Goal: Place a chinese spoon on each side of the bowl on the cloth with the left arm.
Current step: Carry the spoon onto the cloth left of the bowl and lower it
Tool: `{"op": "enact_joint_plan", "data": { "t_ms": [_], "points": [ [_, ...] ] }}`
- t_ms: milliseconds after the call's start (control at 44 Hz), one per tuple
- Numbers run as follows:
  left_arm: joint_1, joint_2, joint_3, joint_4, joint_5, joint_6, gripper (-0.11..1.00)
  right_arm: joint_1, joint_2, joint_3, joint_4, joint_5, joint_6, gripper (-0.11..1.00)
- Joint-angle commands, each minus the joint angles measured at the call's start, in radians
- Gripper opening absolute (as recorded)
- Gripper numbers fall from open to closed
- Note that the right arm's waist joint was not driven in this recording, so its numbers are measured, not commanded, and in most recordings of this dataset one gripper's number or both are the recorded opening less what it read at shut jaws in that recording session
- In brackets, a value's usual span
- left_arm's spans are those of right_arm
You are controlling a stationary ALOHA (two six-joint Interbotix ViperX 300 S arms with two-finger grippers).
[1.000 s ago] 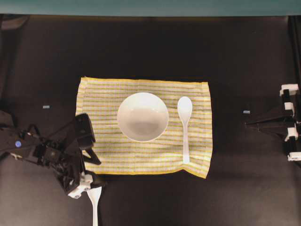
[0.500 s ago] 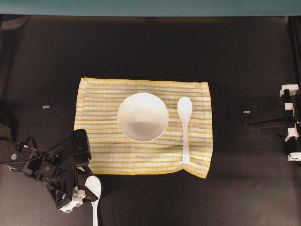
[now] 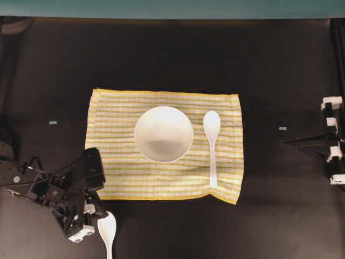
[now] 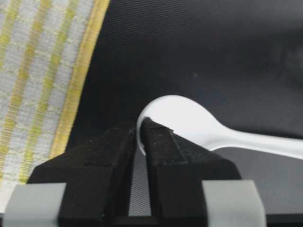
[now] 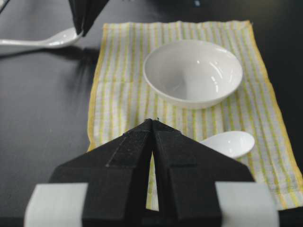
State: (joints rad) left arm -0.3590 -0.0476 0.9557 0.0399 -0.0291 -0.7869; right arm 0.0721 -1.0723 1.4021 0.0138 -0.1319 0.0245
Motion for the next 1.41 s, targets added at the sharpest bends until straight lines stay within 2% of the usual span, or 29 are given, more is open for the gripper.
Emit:
{"op": "enact_joint_plan", "data": {
  "t_ms": [0,159,295,409,568,841,977,1136,1295,1386],
  "points": [
    [0.005,-0.008,-0.029,0.005,0.037,0.012,0.05,0.0,0.003,-0.005,0.0,-0.008,0.0,-0.01],
    [0.018,-0.074,-0.071,0.005,0.135,0.084,0.05,0.0,0.002,-0.005,0.002,-0.009,0.0,-0.01],
    [0.051,-0.164,-0.129,0.005,0.293,0.178,0.05,0.0,0.002,-0.005,0.002,-0.009,0.0,-0.01],
    [0.11,-0.256,-0.184,0.006,0.469,0.267,0.05,0.0,0.0,-0.005,0.002,-0.009,-0.003,-0.01],
    [0.218,-0.316,-0.212,0.005,0.572,0.377,0.05,0.0,0.0,-0.005,0.0,-0.009,-0.005,-0.01],
    [0.477,-0.333,-0.215,0.005,0.598,0.629,0.05,0.0,-0.002,-0.003,0.0,-0.011,-0.005,-0.01],
    [0.56,-0.324,-0.207,0.005,0.594,0.713,0.05,0.0,-0.002,-0.003,0.002,-0.011,-0.005,-0.01],
    [0.598,-0.301,-0.202,0.006,0.557,0.753,0.05,0.0,-0.002,-0.003,0.0,-0.011,-0.006,-0.01],
    [0.611,-0.245,-0.17,0.005,0.477,0.758,0.05,0.0,-0.003,-0.003,0.0,-0.011,-0.006,-0.01],
    [0.627,-0.21,-0.146,0.006,0.425,0.784,0.05,0.0,-0.005,-0.003,0.0,-0.011,-0.006,-0.01]
  ]
}}
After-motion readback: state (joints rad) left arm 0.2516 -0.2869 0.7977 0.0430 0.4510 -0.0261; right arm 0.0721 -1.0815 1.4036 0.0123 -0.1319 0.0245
